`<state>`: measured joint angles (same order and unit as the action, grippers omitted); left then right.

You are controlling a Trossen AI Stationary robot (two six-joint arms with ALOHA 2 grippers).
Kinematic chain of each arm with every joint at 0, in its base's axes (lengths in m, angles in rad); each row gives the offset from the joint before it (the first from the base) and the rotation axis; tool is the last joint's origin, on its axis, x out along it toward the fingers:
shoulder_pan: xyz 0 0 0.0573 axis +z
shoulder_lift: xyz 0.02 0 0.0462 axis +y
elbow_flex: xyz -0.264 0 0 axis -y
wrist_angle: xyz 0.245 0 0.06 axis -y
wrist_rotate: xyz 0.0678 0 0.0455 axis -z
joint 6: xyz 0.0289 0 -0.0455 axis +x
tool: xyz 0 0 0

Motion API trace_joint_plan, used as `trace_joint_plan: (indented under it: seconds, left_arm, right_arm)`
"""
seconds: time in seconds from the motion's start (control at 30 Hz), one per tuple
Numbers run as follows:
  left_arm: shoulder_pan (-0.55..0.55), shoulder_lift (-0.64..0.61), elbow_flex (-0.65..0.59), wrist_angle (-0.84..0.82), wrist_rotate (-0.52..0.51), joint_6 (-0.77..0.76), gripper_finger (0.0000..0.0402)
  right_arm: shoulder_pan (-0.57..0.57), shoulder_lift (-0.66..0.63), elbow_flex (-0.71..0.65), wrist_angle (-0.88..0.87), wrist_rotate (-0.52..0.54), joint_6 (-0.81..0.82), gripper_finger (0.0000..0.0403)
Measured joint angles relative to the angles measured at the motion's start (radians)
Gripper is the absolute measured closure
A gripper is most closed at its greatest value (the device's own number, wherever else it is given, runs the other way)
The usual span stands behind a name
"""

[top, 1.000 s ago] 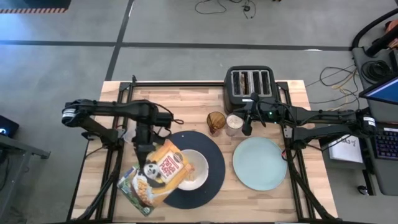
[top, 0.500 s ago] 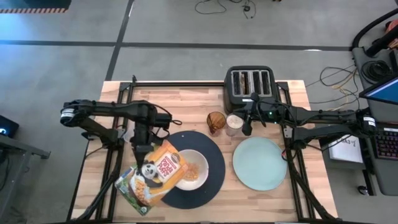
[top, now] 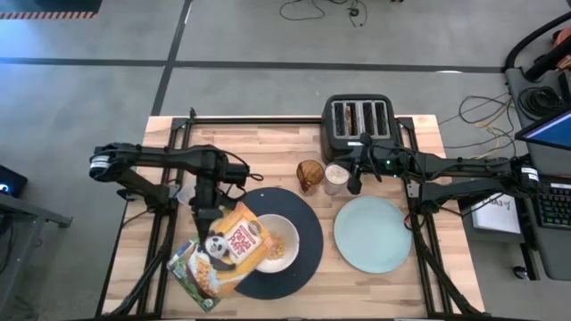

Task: Arrange a breakfast setting
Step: Pour the cereal from the yellow box into the white bowl

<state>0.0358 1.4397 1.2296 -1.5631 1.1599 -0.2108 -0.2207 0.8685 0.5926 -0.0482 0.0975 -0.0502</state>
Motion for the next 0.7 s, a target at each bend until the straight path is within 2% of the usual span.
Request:
trace_joint_plan:
  seconds: [0.27, 0.37, 0.53, 0.63, 0.7]
  left_arm:
    - [0.002, 0.001, -0.015, -0.001, -0.007, -0.062, 0.0402]
    - [-0.004, 0.015, -0.015, 0.000, -0.005, 0.004, 0.0402]
    - [-0.004, 0.009, -0.014, -0.003, 0.014, -0.007, 0.0402]
    - [-0.003, -0.004, -0.013, 0.010, 0.019, -0.084, 0.0402]
    - [-0.016, -0.001, -0.010, 0.054, 0.041, -0.079, 0.0402]
  right_arm:
    - [0.000, 0.001, 0.000, 0.000, 0.000, 0.001, 0.0369]
    - [0.000, 0.001, 0.000, 0.000, 0.000, -0.001, 0.0369]
    - [0.000, 0.003, 0.000, 0.000, 0.000, 0.001, 0.0369]
    - [0.000, 0.003, 0.000, 0.000, 0.000, -0.001, 0.0369]
    - [0.000, 0.003, 0.000, 0.000, 0.000, 0.000, 0.0369]
